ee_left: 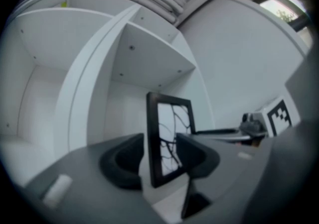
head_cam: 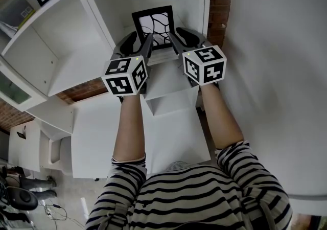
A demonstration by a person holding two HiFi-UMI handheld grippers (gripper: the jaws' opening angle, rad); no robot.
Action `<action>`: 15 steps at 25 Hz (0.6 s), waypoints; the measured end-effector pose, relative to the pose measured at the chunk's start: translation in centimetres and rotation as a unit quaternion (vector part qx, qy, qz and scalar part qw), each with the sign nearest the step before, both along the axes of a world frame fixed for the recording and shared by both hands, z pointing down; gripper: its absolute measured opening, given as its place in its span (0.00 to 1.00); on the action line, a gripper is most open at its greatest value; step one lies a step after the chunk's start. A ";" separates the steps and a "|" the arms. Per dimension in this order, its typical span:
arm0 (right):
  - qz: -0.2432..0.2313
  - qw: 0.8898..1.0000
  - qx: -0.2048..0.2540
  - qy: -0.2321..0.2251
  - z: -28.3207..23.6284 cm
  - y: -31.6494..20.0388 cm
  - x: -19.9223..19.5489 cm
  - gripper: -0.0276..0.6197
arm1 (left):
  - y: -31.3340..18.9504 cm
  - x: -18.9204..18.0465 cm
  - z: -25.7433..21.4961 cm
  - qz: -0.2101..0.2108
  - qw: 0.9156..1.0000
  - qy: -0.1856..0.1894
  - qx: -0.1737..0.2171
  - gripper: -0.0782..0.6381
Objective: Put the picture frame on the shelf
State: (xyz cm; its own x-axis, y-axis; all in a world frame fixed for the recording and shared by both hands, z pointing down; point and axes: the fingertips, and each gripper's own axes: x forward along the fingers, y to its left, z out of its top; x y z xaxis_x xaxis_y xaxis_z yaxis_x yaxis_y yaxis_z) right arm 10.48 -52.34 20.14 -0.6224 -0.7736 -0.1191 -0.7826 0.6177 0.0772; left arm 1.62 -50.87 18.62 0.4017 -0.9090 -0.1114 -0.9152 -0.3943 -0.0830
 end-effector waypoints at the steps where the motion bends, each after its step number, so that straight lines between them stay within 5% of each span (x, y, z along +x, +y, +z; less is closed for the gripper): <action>1: 0.001 1.000 -0.001 0.001 0.1 0.1 0.1 0.16 | 0.2 -0.2 0.0 -0.006 1.000 -0.003 0.002 0.37; 8: -0.001 1.000 -0.005 0.004 0.9 0.5 0.1 0.16 | 1.5 -0.3 0.9 -0.024 1.000 -0.018 0.009 0.37; 15: -0.013 1.000 -0.017 0.004 2.5 1.6 -0.1 0.16 | 2.6 0.6 3.0 0.005 1.000 -0.004 0.000 0.37</action>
State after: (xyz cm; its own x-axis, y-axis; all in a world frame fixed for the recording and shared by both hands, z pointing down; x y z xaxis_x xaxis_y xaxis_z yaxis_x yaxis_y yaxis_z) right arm 10.38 -50.76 22.60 -0.6429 -0.7608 -0.0884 -0.7659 0.6399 0.0625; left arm 2.18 -48.27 21.58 0.4118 -0.9049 -0.1076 -0.9105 -0.4037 -0.0897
